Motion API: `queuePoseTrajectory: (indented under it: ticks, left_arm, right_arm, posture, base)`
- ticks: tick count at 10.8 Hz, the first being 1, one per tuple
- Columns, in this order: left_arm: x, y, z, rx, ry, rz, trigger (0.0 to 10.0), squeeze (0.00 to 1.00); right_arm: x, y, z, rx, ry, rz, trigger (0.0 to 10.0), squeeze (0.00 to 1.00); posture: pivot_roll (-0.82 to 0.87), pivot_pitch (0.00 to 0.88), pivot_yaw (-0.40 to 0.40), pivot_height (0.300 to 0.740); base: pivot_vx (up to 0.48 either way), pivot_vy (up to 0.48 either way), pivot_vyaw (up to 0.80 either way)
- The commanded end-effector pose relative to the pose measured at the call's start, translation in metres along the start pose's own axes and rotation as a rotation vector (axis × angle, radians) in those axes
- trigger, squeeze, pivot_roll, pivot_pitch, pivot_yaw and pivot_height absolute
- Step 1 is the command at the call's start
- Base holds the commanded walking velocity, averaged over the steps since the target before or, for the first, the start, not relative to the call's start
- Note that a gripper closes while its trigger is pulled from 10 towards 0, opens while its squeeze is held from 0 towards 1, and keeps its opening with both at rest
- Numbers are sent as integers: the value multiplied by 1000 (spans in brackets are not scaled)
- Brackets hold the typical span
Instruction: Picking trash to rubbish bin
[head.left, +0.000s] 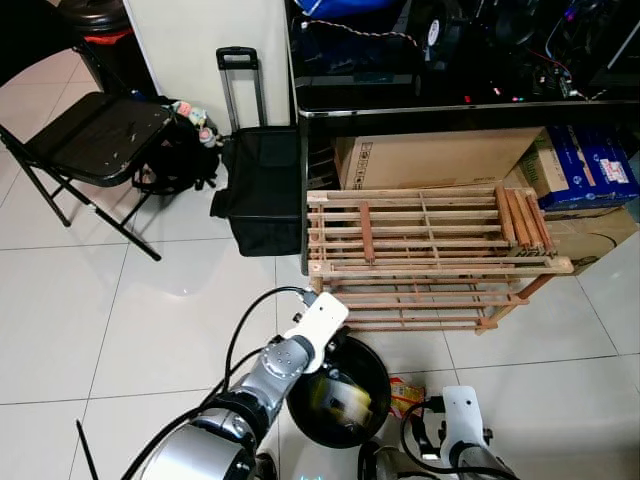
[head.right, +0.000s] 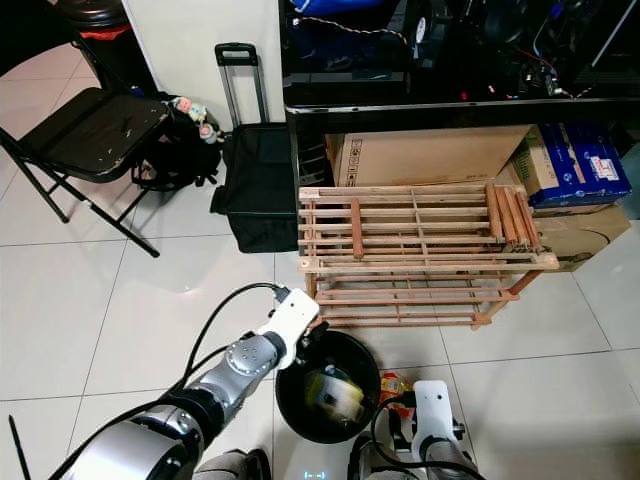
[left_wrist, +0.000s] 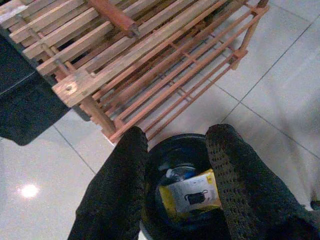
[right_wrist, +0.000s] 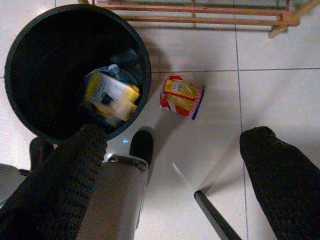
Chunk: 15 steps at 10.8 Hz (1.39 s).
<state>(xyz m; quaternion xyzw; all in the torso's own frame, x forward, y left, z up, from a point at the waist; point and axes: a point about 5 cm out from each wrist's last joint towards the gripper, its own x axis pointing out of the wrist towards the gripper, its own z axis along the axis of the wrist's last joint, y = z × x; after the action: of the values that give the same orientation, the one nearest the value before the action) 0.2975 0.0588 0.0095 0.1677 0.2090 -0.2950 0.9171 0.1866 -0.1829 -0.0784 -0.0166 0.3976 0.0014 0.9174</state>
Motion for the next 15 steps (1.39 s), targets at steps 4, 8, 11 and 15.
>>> queuePoseTrajectory:
  ticks: [4, 8, 11, 15]
  left_arm:
    - [-46, 62, -70, -178, 148, 318, 10000, 0]
    - [-84, 57, -127, -281, 278, 439, 10000, 0]
    - [-86, 44, -135, -365, 290, 498, 10000, 0]
    - [-90, 40, -141, -424, 305, 541, 10000, 0]
  right_arm:
    - [4, 3, 10, 6, -9, 7, 10000, 0]
    - [10, 9, 28, -15, -38, 36, 10000, 0]
    - [12, 15, 41, -13, -66, 80, 10000, 0]
    - [11, 16, 34, -36, -46, 108, 10000, 0]
  posture:
    - [-29, 135, -10, 740]
    - [13, 82, -28, 740]
    - [35, 15, -40, 740]
    - [39, 0, -47, 740]
  base:
    - [0, 0, 0]
    - [0, 0, 0]
    - [0, 0, 0]
    - [0, 0, 0]
